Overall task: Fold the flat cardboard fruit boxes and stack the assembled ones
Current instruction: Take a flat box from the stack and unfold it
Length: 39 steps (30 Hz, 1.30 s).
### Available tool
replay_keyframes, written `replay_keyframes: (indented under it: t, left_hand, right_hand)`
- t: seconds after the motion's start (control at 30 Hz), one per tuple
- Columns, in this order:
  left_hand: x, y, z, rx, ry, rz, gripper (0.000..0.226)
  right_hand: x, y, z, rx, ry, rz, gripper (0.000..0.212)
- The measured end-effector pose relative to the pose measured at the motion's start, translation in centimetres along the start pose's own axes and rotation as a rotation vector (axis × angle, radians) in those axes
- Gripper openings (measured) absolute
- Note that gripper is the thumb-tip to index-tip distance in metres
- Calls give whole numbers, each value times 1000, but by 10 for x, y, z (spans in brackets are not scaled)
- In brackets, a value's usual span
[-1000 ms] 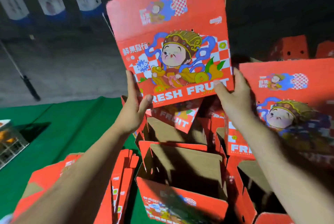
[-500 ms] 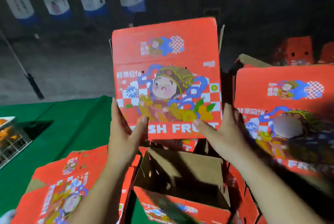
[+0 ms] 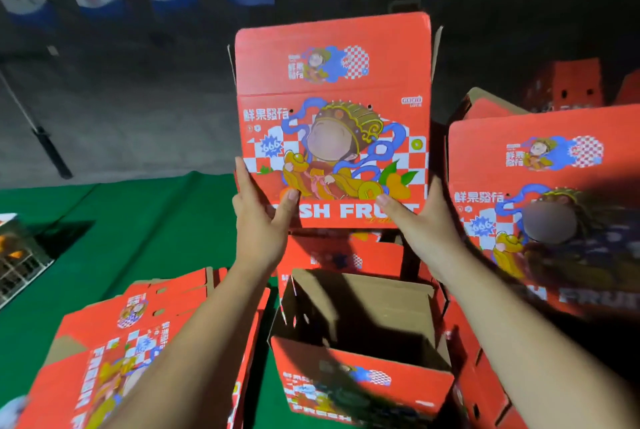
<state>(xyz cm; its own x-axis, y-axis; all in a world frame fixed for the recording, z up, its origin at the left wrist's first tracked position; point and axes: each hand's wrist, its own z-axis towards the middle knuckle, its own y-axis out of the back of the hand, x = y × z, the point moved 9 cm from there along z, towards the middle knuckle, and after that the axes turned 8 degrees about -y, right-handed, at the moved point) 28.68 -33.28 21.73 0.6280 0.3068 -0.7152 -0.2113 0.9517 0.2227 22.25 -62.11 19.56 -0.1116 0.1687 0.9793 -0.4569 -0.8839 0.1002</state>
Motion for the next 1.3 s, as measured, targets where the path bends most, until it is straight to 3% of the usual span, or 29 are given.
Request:
replay_keyframes:
  t: [0.13, 0.23, 0.27, 0.33, 0.4, 0.47, 0.53, 0.6, 0.67, 0.8, 0.87, 0.93, 1.0, 1.07, 1.13, 1.2, 1.3]
  left_hand:
    - [-5, 0, -8, -4, 42, -144, 100]
    - [-6, 11, -23, -23, 61, -181, 57]
    - [-1, 18, -29, -38, 89, -174, 48]
    - [12, 31, -43, -65, 179, -185, 54]
    - [24, 39, -55, -69, 251, -184, 57]
    - [31, 44, -64, -64, 291, -185, 59]
    - [28, 46, -72, -81, 283, -164, 66]
    - [15, 44, -74, -107, 232, -200, 54]
    - [-3, 42, -66, -138, 187, -284, 34]
    - [-57, 44, -24, -163, -21, -300, 36]
    - [-83, 44, -1, -182, -107, -336, 35]
    - [-103, 43, 22, -176, -158, -370, 36]
    - [-117, 42, 46, -159, -164, -358, 41]
    - [-127, 40, 70, -131, -128, -296, 47]
    - [-134, 33, 96, -67, -107, -191, 51]
    - [-132, 19, 114, 23, -32, -103, 63]
    - [-111, -3, 116, 140, 102, 37, 83]
  right_hand:
    - [1, 10, -15, -67, 26, 93, 62]
    - [-19, 23, -25, -104, -117, 97, 101]
    - [-27, 22, -28, -53, -161, 125, 95]
    - [-45, 8, -38, 173, -254, 218, 70]
    - [-66, -8, -51, 368, -386, 279, 94]
    - [-80, -11, -57, 403, -431, 320, 117]
    - [-73, -14, -59, 400, -331, 366, 92]
    - [-57, -11, -60, 335, -233, 385, 67]
    - [-31, 2, -57, 201, -138, 390, 63]
    - [44, 35, -42, -56, 15, 377, 49]
    - [73, 39, -31, 4, -30, 362, 58]
    - [91, 42, -17, 134, -146, 395, 53]
    - [104, 54, -3, 163, -224, 438, 51]
    - [120, 65, 6, 198, -218, 416, 64]
    - [132, 77, 13, 150, -199, 286, 78]
    - [136, 95, 24, -23, -190, 46, 85]
    - [147, 113, 33, -259, 11, -349, 82]
